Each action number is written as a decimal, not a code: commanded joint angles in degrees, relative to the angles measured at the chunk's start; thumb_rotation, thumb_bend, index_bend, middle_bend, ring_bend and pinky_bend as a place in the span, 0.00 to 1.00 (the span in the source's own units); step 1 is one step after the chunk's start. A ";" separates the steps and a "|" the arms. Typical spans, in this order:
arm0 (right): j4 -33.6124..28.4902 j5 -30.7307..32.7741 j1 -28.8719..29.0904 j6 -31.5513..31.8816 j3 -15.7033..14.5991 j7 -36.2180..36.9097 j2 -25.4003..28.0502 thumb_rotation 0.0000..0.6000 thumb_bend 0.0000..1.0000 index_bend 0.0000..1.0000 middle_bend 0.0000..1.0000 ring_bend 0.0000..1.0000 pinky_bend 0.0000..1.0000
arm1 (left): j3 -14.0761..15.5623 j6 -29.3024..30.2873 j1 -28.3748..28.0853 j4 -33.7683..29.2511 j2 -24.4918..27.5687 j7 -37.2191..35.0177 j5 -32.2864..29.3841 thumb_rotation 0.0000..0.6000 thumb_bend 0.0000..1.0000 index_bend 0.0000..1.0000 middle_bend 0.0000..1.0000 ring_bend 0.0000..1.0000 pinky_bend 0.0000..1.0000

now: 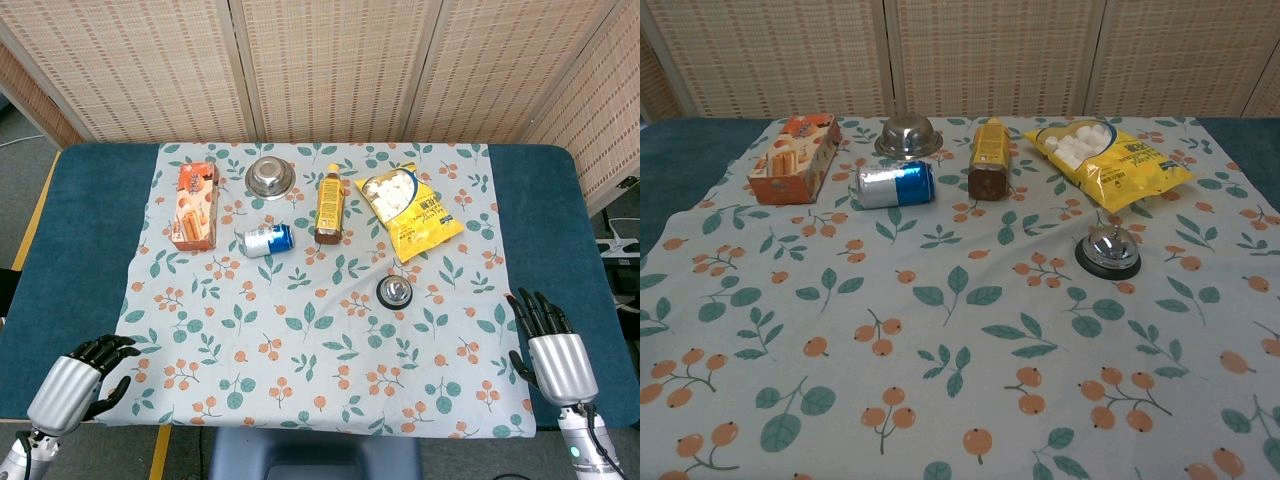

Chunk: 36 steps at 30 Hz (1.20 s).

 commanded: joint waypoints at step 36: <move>26.49 6.07 28.24 -36.36 7.51 10.18 -20.22 1.00 0.83 0.00 0.00 0.00 0.02 | 0.16 0.52 0.07 -0.99 1.24 -3.14 0.04 1.00 0.43 0.35 0.32 0.25 0.44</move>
